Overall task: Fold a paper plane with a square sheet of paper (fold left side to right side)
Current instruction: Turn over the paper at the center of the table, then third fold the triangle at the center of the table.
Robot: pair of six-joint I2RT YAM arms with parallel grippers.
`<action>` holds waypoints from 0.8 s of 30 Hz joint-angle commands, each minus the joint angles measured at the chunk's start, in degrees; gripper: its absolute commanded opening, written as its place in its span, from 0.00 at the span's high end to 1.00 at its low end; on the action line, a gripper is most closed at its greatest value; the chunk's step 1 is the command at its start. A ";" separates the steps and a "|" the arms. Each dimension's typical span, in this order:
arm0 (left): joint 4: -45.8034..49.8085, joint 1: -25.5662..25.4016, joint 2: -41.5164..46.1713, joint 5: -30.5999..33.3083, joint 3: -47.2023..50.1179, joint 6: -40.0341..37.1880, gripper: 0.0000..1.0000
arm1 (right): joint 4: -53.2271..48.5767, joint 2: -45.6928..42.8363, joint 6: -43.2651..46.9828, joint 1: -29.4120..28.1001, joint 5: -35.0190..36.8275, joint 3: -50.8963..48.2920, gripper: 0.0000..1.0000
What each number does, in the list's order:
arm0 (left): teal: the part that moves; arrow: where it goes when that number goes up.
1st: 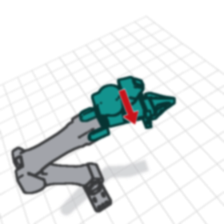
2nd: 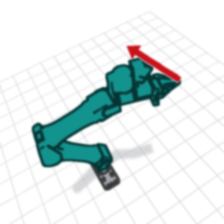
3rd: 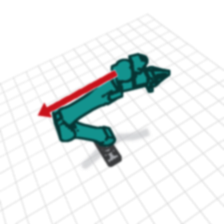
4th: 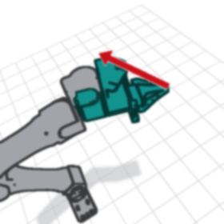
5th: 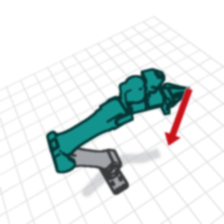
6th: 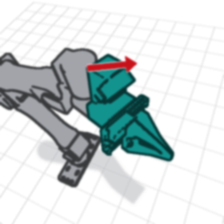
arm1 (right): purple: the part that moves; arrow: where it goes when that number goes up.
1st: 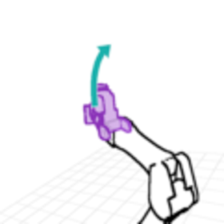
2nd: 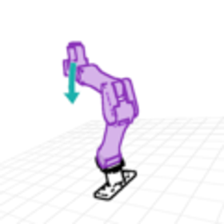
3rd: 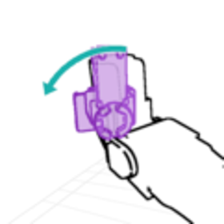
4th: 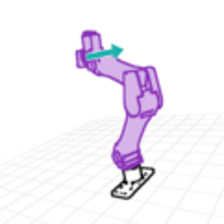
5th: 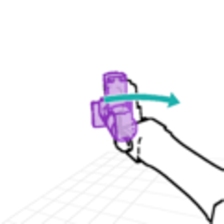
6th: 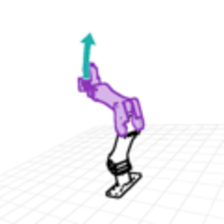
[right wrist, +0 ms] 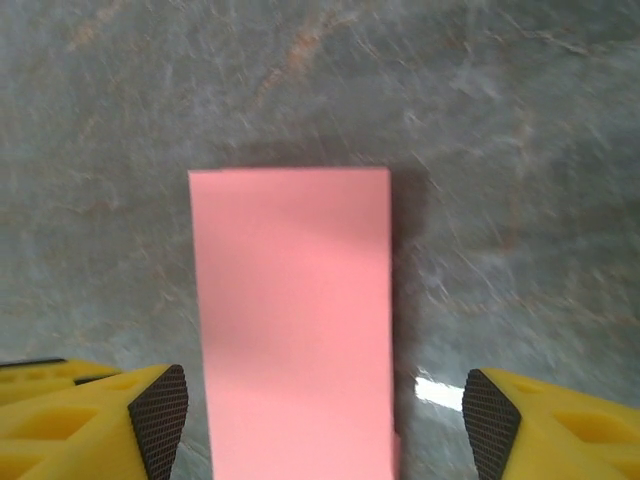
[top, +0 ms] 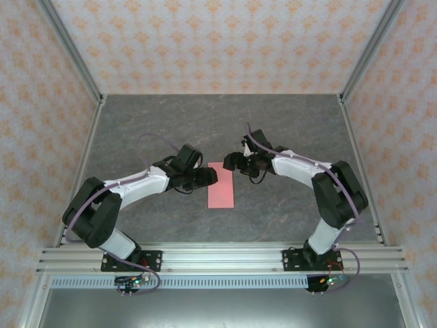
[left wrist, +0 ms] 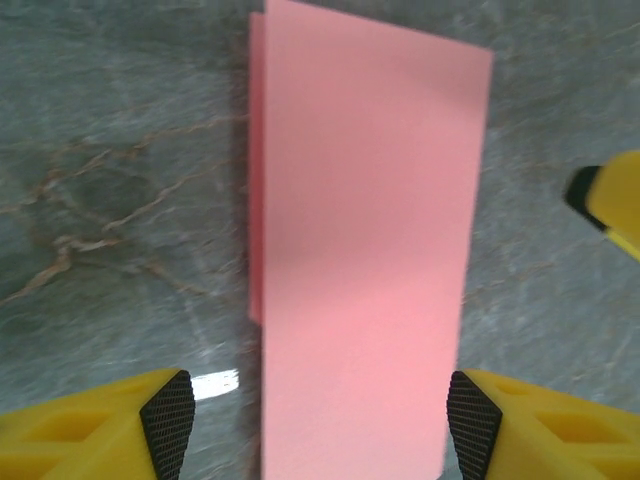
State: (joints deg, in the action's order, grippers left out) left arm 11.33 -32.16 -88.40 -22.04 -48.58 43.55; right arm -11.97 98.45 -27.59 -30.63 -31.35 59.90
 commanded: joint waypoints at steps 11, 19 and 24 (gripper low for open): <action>-9.97 0.17 -6.59 -5.94 1.62 4.58 0.30 | 1.83 -2.69 1.40 -0.53 1.64 0.42 0.28; -11.07 0.17 -8.14 -6.36 1.49 4.83 0.40 | -4.56 -14.99 8.30 -2.29 7.19 -7.68 0.27; -9.78 0.16 -7.61 -5.58 1.33 4.45 0.49 | -6.44 -23.39 13.24 -9.38 16.85 -14.30 0.27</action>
State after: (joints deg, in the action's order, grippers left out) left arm 1.85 -32.14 -96.44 -28.10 -47.51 48.07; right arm -15.03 78.50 -19.42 -35.97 -22.44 48.49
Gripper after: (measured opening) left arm 0.520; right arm 0.726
